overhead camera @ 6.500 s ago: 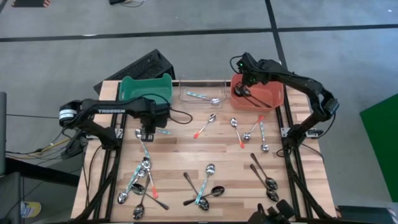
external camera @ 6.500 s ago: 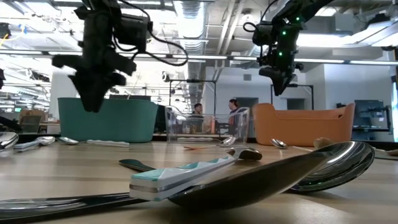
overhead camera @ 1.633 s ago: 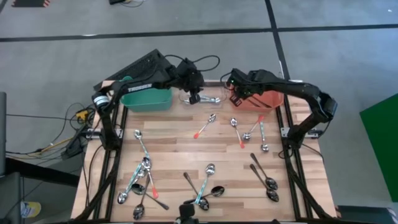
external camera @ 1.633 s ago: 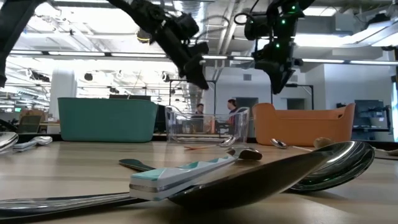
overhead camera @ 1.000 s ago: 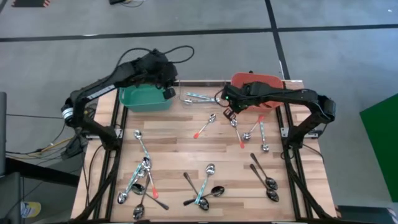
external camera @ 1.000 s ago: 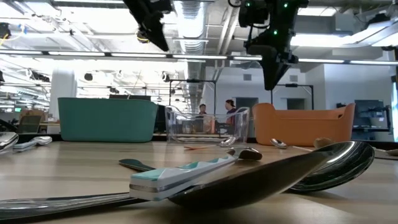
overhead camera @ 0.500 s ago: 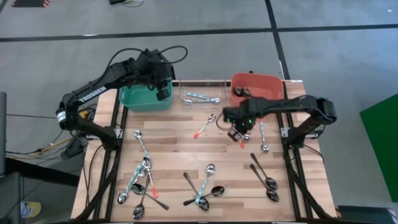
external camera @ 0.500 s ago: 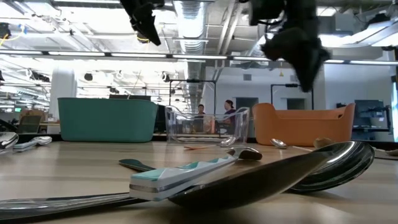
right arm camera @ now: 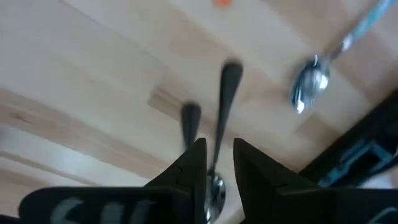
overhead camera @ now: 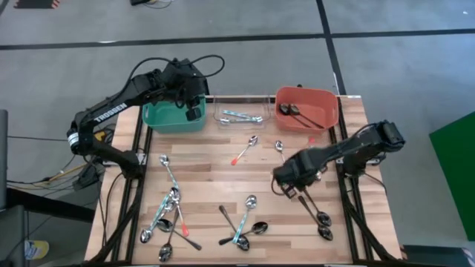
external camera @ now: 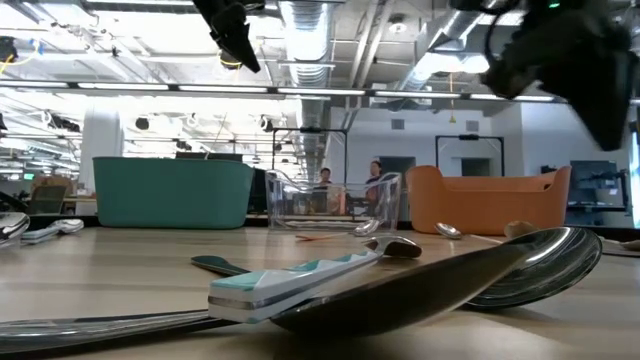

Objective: Sort silverware by color (type)
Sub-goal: Put the black spoon into the orange bin

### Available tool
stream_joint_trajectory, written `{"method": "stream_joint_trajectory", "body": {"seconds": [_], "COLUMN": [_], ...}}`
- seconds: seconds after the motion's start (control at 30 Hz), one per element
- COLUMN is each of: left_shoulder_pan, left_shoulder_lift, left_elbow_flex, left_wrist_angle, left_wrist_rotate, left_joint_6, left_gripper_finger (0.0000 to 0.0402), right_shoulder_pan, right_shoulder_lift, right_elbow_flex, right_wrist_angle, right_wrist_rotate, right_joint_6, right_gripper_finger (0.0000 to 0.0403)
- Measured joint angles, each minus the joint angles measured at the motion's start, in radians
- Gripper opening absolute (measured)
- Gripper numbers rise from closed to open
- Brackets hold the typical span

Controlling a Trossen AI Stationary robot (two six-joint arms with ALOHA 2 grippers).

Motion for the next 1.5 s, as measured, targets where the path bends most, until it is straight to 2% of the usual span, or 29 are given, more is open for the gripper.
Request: {"method": "stream_joint_trajectory", "body": {"seconds": [0.2,0.6,1.3,1.5], "left_shoulder_pan": [0.0,0.0,0.0,0.0], "left_shoulder_lift": [0.0,0.006,0.006,0.006], "left_elbow_flex": [0.0,0.0,-0.001,-0.001], "left_wrist_angle": [0.014,0.015,-0.002,-0.002], "left_wrist_rotate": [0.0,-0.001,-0.003,-0.003], "left_joint_6": [0.002,-0.089,-0.204,-0.204], "left_gripper_finger": [0.0075,0.0075,0.0075,0.0075], "right_shoulder_pan": [0.122,0.272,0.305,0.305], "right_shoulder_lift": [0.0,0.0,0.0,0.0], "right_elbow_flex": [-0.05,-0.216,-0.224,-0.29], "right_wrist_angle": [0.058,0.195,0.204,0.344], "right_wrist_rotate": [-0.035,-0.036,-0.029,-0.016], "right_joint_6": [0.159,0.258,0.225,0.226], "right_gripper_finger": [0.0102,0.0102,0.0102,0.0102]}}
